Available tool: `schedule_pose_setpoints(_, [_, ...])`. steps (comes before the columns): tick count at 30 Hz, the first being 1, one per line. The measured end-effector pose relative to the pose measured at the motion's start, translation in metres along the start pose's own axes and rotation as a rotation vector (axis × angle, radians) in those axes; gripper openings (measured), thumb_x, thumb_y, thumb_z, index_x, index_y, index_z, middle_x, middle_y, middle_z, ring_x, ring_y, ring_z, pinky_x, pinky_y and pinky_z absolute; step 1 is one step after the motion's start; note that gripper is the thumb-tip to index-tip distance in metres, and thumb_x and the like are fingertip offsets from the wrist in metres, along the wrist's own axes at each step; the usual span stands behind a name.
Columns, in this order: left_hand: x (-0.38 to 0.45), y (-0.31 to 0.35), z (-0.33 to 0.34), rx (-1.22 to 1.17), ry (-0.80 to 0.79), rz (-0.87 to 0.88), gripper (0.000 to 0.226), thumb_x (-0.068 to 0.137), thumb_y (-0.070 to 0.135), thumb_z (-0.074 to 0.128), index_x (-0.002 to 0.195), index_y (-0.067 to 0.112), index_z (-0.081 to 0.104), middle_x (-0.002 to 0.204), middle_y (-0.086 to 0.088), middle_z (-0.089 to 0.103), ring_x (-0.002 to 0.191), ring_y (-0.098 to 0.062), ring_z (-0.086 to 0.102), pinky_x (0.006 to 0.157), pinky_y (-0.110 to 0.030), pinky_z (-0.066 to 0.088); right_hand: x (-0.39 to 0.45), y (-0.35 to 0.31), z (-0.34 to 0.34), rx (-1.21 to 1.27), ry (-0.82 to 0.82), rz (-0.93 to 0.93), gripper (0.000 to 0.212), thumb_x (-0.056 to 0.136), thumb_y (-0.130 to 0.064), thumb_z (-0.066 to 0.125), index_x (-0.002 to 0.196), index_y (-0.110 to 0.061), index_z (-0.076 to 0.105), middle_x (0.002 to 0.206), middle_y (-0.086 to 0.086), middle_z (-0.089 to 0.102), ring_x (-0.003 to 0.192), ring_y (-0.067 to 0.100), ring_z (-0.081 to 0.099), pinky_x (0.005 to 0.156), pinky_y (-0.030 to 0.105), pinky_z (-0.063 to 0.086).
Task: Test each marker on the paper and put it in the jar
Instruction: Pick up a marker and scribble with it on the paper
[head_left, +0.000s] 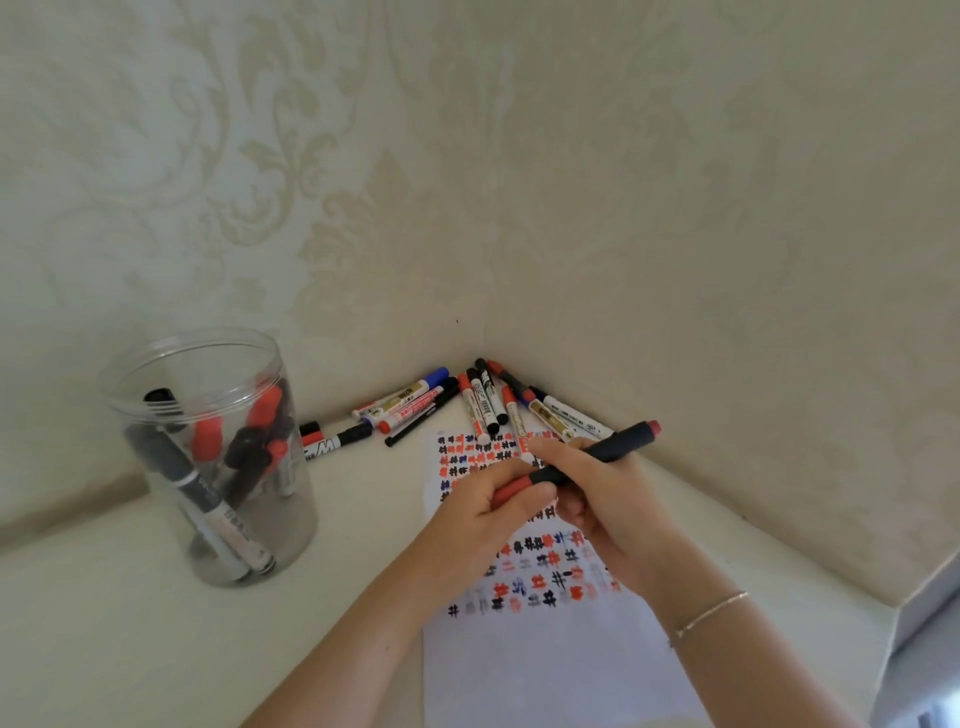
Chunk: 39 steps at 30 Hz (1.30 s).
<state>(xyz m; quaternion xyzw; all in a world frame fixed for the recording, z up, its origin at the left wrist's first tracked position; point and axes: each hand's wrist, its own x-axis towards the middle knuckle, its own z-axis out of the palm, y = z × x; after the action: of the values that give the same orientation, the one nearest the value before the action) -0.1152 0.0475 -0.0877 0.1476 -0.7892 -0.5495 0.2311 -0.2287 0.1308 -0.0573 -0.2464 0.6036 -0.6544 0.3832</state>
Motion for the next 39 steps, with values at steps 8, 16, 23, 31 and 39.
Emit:
schedule_pose_setpoints(8, [0.001, 0.006, -0.006, -0.067, 0.188, -0.098, 0.033, 0.091, 0.042, 0.058, 0.072, 0.017, 0.068, 0.044, 0.011, 0.037, 0.040, -0.005, 0.026, 0.046, -0.020, 0.025, 0.023, -0.038, -0.006, -0.386, 0.346, -0.200, 0.038, 0.096, -0.029, 0.050, 0.062, -0.011, 0.048, 0.049, 0.000, 0.036, 0.038, 0.012, 0.030, 0.043, 0.023, 0.028])
schedule_pose_setpoints(16, [-0.004, 0.018, -0.014, 0.056, 0.368, -0.078, 0.037, 0.086, 0.047, 0.055, 0.065, 0.017, 0.061, 0.039, 0.014, 0.046, 0.037, 0.000, 0.039, 0.045, -0.011, 0.032, 0.027, -0.041, 0.011, -0.408, 0.261, -0.068, 0.033, 0.096, -0.022, 0.050, 0.066, -0.012, 0.041, 0.050, 0.000, 0.028, 0.038, 0.014, 0.023, 0.041, 0.023, 0.024])
schedule_pose_setpoints(23, [-0.019, 0.072, -0.055, 0.244, 0.496, 0.159, 0.027, 0.077, 0.051, 0.060, 0.082, 0.024, 0.058, 0.051, 0.004, 0.056, 0.041, -0.006, 0.045, 0.042, -0.017, 0.035, 0.008, -0.067, 0.041, 0.035, 0.064, -0.059, 0.034, 0.097, -0.019, 0.048, 0.066, -0.013, 0.038, 0.039, -0.002, 0.027, 0.028, 0.011, 0.021, 0.031, 0.018, 0.020])
schedule_pose_setpoints(31, [-0.012, 0.127, -0.117, -0.063, 1.044, 0.475, 0.036, 0.086, 0.009, 0.068, 0.108, 0.019, 0.041, 0.087, -0.007, 0.072, 0.079, -0.015, 0.072, 0.083, -0.037, 0.057, 0.010, -0.070, 0.128, 0.174, -0.305, -0.086, 0.017, 0.094, -0.020, 0.058, 0.093, -0.003, 0.057, 0.052, 0.007, 0.055, 0.037, 0.016, 0.047, 0.038, 0.024, 0.042])
schedule_pose_setpoints(39, [-0.030, 0.106, -0.151, 0.166, 1.090, 0.492, 0.028, 0.098, 0.014, 0.053, 0.125, 0.024, 0.053, 0.107, 0.007, 0.068, 0.087, -0.008, 0.070, 0.089, -0.024, 0.052, 0.083, -0.006, 0.133, -1.099, -0.120, -0.340, 0.029, 0.090, 0.000, 0.046, 0.116, -0.011, 0.049, 0.117, 0.011, 0.051, 0.087, 0.021, 0.054, 0.067, 0.024, 0.044])
